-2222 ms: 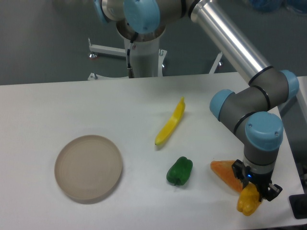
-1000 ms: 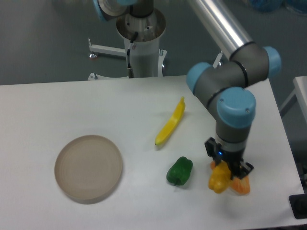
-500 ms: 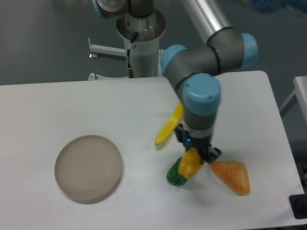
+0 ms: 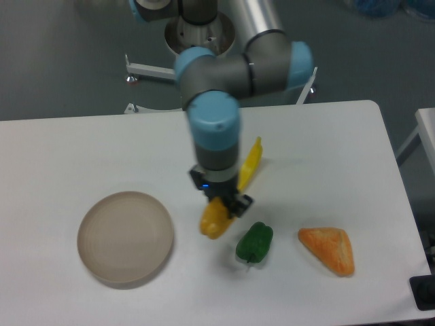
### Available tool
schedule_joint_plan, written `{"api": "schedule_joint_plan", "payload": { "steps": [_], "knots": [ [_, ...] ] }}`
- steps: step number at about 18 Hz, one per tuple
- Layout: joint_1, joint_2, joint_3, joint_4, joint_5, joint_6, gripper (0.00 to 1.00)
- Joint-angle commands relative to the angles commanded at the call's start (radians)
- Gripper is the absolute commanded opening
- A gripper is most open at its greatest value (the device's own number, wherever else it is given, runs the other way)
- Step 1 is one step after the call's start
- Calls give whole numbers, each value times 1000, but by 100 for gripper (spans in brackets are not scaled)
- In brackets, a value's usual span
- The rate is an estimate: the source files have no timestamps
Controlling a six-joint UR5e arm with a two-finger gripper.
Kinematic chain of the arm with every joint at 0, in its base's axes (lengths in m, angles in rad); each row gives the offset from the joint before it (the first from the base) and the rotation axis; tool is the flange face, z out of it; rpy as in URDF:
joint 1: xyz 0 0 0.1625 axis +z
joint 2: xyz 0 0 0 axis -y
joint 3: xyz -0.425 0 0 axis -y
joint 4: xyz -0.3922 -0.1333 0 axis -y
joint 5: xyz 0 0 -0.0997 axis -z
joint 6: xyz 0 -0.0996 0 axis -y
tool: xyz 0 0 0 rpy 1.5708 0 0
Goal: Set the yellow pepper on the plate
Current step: 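Carry the held yellow pepper across the table over the beige plate, then lower the yellow pepper onto the plate and open the gripper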
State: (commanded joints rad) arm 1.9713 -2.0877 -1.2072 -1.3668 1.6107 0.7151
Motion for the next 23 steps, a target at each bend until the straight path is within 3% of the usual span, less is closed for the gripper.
{"api": "schedule_joint_plan", "payload": {
  "steps": [13, 23],
  "knots": [
    [-192, -89, -23, 14, 41, -108, 49],
    [-233, -121, -25, 14, 77, -97, 49]
  ]
}}
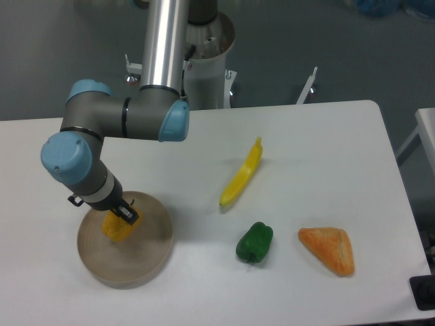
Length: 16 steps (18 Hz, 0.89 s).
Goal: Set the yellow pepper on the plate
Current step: 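Lower the yellow pepper onto the plate and open the gripper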
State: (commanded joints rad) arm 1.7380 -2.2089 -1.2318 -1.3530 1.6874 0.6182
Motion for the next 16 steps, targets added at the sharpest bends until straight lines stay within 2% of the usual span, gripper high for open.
{"api": "schedule_joint_plan", "payload": {
  "steps": [8, 10, 11, 12, 13, 16],
  "knots": [
    [-6, -22, 3, 0, 0, 2, 49],
    [-6, -22, 3, 0, 0, 5, 53],
    [-6, -22, 11, 2, 0, 6, 63],
    [-6, -18, 17, 2, 0, 8, 85],
    [-5, -15, 18, 5, 0, 6, 97],
    [-5, -6, 26, 2, -2, 8, 99]
  ]
}}
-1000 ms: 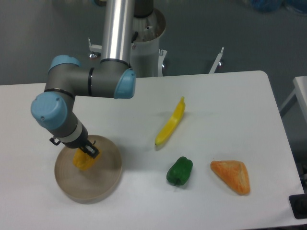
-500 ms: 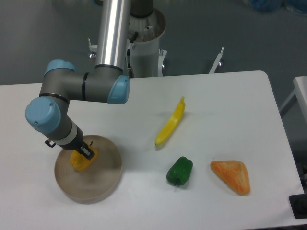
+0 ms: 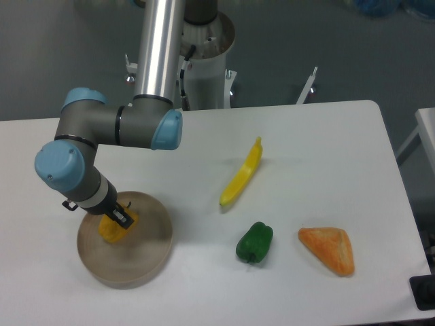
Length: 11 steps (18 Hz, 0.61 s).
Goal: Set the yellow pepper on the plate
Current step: 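Lower the yellow pepper onto the plate and open the gripper, then lift the open gripper up and away from the plate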
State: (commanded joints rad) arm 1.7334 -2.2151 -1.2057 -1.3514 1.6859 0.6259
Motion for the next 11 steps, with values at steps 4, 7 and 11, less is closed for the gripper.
{"api": "schedule_joint_plan", "payload": {
  "steps": [4, 7, 11],
  "knots": [
    [26, 29, 6, -2, 0, 18, 99],
    [64, 43, 14, -3, 2, 44, 99],
    [147, 55, 21, -2, 2, 135, 99]
  ]
}}
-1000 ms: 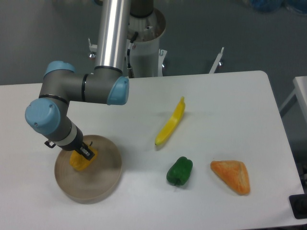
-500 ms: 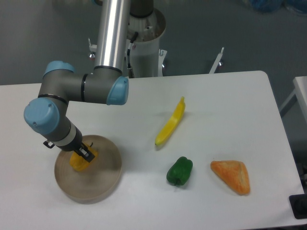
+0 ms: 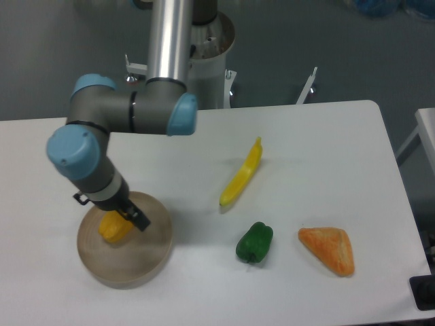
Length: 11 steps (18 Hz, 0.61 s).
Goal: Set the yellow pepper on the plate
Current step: 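Lift the open gripper up and away from the plate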
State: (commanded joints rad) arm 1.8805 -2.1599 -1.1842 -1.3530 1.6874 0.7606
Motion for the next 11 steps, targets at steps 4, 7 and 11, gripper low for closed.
{"api": "schedule_joint_plan", "payload": {
  "steps": [4, 7, 11],
  "knots": [
    [112, 17, 3, 0, 0, 123, 99],
    [176, 21, 5, 0, 0, 199, 99],
    [238, 23, 5, 5, -2, 267, 99]
  ]
}}
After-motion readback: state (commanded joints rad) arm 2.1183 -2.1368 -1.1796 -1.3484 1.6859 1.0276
